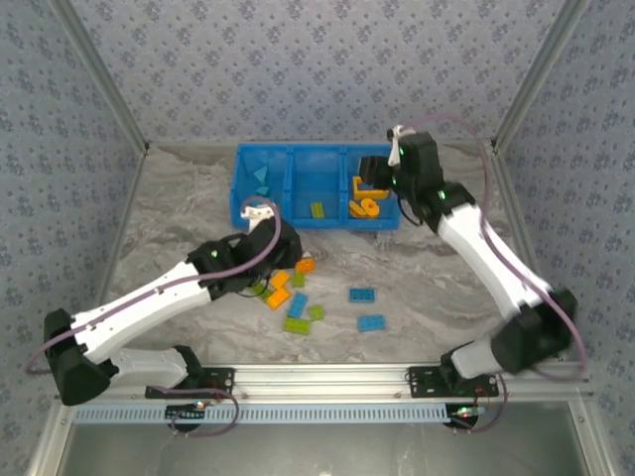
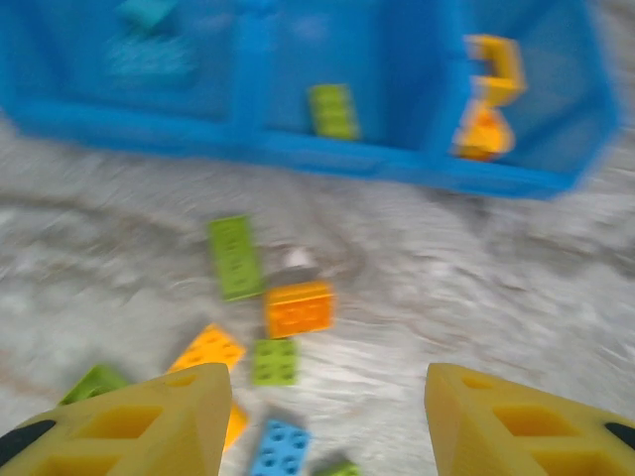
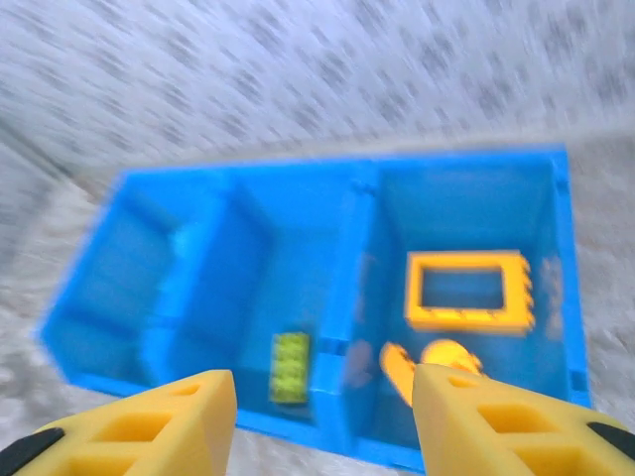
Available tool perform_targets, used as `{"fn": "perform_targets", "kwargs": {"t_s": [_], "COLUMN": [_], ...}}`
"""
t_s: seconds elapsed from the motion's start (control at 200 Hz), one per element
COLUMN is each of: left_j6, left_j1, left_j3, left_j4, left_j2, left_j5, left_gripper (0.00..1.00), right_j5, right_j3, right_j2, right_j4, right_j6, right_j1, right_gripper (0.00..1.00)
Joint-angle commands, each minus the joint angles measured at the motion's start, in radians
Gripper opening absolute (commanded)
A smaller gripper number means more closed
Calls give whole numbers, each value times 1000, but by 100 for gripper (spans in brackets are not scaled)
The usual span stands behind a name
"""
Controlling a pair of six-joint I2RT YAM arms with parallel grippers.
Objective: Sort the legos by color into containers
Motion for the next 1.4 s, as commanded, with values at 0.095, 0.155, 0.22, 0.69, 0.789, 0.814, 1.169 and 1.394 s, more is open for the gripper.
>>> {"fn": "perform_targets", "kwargs": {"t_s": [0.095, 0.155, 0.22, 0.69, 0.789, 0.814, 1.169, 1.394], "left_j6": [-128, -128, -182, -393, -413, -418, -400, -29], "left_j1": [206, 245, 287, 365, 365, 365, 328, 269], "left_j3": [-83, -83, -88, -302, -333, -347, -299, 68], "left_j4": [-64, -48, -82, 188, 221, 238, 97, 59], "left_j2": [72, 115, 170, 301, 309, 305, 99, 167], "left_j5": [190, 214, 246, 372, 372, 373, 203, 112], "left_gripper": [57, 58, 60, 63, 58, 56, 31, 30], "right_j5": [56, 71, 108, 121, 121, 123, 200, 325], "right_j3": [-425, -521, -598, -678, -677, -676, -636, -601], "right_j2": [-312, -363, -396, -382, -387, -387, -400, -423], "right_j4": [230, 263, 271, 263, 255, 254, 198, 223], "right_j6": [-39, -17, 17, 82, 86, 89, 83, 88], "right_j1": [266, 346, 421, 606, 608, 608, 605, 544], "right_gripper": [57, 59, 59, 59, 59, 59, 59, 59]}}
